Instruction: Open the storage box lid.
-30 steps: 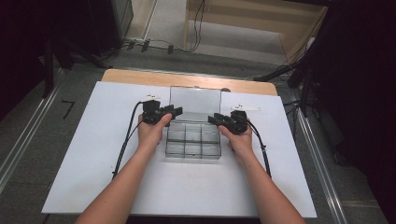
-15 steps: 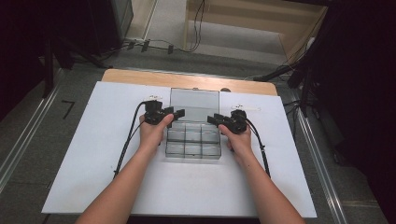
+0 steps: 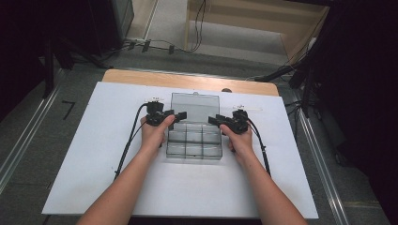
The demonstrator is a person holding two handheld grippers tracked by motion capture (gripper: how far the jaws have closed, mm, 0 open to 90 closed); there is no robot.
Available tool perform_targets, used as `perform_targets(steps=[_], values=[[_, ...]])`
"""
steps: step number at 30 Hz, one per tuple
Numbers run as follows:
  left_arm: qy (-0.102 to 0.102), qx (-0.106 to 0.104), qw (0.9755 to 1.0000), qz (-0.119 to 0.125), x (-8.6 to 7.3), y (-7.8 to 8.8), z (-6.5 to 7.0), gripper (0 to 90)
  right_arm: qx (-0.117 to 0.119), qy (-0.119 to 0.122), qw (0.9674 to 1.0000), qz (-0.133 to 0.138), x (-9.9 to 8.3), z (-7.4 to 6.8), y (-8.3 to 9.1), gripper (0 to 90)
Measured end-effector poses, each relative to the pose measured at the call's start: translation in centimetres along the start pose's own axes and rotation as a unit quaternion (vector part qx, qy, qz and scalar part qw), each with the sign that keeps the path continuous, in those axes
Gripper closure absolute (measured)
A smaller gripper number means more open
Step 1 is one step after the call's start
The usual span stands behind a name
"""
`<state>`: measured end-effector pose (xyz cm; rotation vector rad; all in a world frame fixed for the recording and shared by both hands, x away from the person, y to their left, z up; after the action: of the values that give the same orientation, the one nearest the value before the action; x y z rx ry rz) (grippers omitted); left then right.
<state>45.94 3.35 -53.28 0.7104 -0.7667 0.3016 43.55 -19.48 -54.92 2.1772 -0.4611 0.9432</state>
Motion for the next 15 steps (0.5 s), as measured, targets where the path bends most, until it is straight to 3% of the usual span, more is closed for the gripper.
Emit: perform_targets(steps=[15], values=[[0.005,-0.007,0.9998,-0.017,-0.37,-0.15,0.09,22.5,0.0,-0.013,0.9999,-0.003,-0.05,0.14,-0.05,39.7]])
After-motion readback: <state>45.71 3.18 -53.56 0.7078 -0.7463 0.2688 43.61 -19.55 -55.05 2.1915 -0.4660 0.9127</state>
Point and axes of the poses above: each handheld gripper's, and its own axes: y roughly backward along the jaws, x roughly out of its top, z roughly to its right, the point moved 6 cm from there along -y, roughly forward along the jaws
